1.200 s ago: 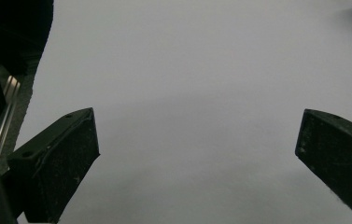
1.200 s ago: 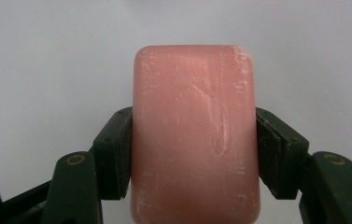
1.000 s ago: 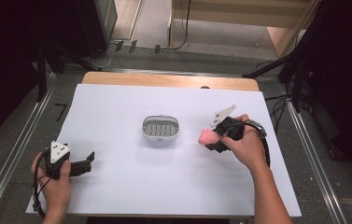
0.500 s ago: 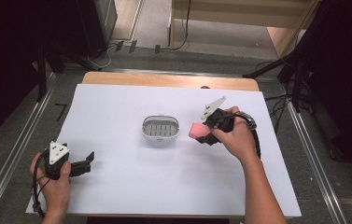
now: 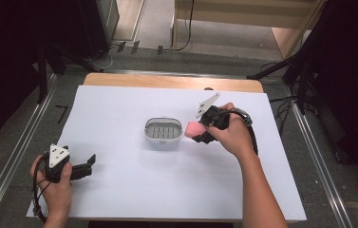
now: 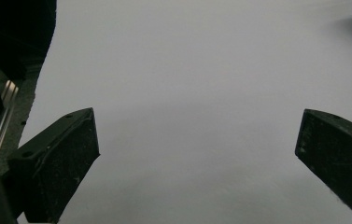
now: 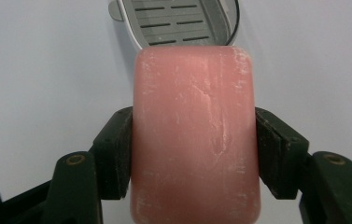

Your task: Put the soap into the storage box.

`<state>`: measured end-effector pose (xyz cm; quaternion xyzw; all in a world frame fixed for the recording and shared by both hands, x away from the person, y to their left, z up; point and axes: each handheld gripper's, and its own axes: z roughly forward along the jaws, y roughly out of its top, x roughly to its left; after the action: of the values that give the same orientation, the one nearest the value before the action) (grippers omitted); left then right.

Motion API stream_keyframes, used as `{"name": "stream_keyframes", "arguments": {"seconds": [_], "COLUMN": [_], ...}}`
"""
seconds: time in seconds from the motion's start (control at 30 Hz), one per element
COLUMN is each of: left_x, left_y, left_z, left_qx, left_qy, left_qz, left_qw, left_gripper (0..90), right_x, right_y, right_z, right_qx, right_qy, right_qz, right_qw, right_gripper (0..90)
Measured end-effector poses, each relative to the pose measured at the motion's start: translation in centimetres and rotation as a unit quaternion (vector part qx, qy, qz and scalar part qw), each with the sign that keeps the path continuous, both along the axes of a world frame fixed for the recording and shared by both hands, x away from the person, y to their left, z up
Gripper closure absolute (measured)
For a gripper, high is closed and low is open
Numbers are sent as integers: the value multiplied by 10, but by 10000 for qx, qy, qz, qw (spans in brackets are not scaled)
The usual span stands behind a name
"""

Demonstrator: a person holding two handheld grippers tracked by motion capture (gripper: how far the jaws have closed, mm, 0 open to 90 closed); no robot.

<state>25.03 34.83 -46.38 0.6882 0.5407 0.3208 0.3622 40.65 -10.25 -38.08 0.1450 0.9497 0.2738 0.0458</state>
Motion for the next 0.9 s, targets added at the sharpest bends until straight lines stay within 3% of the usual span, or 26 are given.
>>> {"name": "stream_keyframes", "arguments": {"seconds": [0.9], "left_x": [2], "left_y": [1], "left_z": [0], "left_qx": [-26], "left_qy": [82], "left_qz": [-37], "left_qw": [10000], "left_gripper": [1], "right_x": [13], "right_y": [42], "right_z": [8], "right_qx": [-37], "right_qy": [31], "right_qz": [380], "right_qw": [9993], "right_gripper": [387]}}
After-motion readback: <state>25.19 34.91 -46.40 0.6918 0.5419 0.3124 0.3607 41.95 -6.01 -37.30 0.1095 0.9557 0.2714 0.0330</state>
